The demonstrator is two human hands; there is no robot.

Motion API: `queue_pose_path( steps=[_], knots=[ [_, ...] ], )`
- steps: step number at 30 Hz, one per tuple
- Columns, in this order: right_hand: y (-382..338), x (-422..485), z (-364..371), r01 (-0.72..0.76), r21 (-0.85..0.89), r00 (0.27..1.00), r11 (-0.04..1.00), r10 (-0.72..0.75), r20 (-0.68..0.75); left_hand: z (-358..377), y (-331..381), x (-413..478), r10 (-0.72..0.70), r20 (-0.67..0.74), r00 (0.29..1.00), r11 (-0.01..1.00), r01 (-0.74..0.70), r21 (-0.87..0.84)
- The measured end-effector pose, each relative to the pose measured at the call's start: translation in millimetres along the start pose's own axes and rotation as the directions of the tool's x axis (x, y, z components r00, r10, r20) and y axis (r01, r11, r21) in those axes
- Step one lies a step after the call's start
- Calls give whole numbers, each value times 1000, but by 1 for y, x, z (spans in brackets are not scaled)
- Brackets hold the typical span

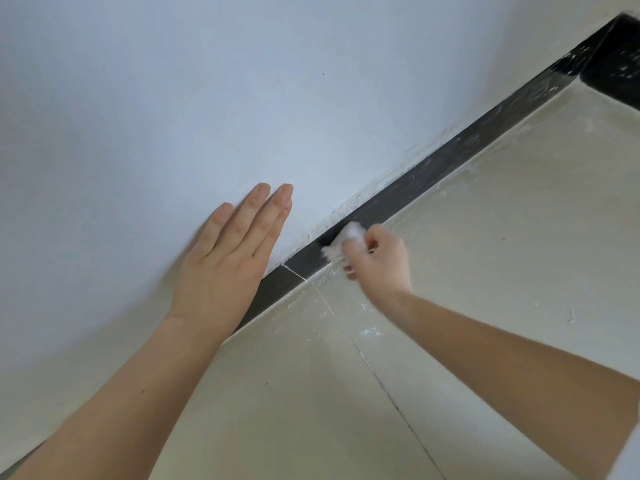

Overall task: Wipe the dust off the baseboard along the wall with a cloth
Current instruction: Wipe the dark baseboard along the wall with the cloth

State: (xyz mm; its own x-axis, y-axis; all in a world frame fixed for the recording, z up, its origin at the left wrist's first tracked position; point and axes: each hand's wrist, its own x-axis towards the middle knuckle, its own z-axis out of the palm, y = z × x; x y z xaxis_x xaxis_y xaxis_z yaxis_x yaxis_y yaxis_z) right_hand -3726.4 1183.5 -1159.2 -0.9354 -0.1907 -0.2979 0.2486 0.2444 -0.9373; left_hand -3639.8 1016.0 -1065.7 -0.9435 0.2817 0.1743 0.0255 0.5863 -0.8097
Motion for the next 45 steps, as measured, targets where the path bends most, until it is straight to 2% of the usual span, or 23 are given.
queue_pose_path(
  steps=[2, 4, 7, 10, 14, 20, 22, 26, 29, 33, 36, 42, 45],
  knots=[
    [2, -23, 15, 77, -139, 985, 987, -54, 162, -3, -2, 0, 6, 11, 1000, 1000, -5, -24],
    [3, -44, 27, 169, -220, 941, 961, -91, 325, -5, -3, -1, 18, 14, 1000, 999, -17, -45],
    [-8, -57, 35, 291, -272, 891, 917, -156, 426, -6, -3, -1, 32, 15, 999, 998, -31, -57],
    [-22, -40, 30, 199, -210, 941, 957, -127, 313, -8, -1, 0, 24, 17, 1000, 997, -22, -73],
    [-22, -10, 0, 248, -256, 954, 934, -190, 232, -10, -4, 0, 16, 31, 999, 994, -12, -106],
    [-14, 31, -42, 233, -317, 972, 919, -234, 37, -12, -1, 1, -24, 43, 999, 985, 31, -169],
    [-13, 44, -55, 187, -332, 973, 924, -221, -67, -12, -2, 1, -27, 52, 998, 983, 36, -182],
    [-16, 66, -77, 70, -255, 941, 965, -148, -303, -13, -1, 3, -23, 78, 997, 983, 37, -181],
    [-12, 56, -74, 76, -293, 954, 953, -155, -257, -13, 3, 3, -44, 79, 996, 981, 58, -183],
    [3, 18, -43, 69, -302, 996, 951, -81, -26, -13, 6, 4, -53, 73, 996, 978, 67, -195],
    [8, 2, -23, 127, -339, 989, 932, -94, 111, -14, 6, 3, -61, 65, 996, 981, 72, -180],
    [-14, 42, -57, 166, -376, 984, 912, -177, 4, -13, 6, 7, -62, 48, 997, 992, 67, -108],
    [-17, 64, -83, 117, -414, 980, 903, -173, -100, -13, 18, 25, -45, 16, 999, 997, 46, -70]
  ],
)
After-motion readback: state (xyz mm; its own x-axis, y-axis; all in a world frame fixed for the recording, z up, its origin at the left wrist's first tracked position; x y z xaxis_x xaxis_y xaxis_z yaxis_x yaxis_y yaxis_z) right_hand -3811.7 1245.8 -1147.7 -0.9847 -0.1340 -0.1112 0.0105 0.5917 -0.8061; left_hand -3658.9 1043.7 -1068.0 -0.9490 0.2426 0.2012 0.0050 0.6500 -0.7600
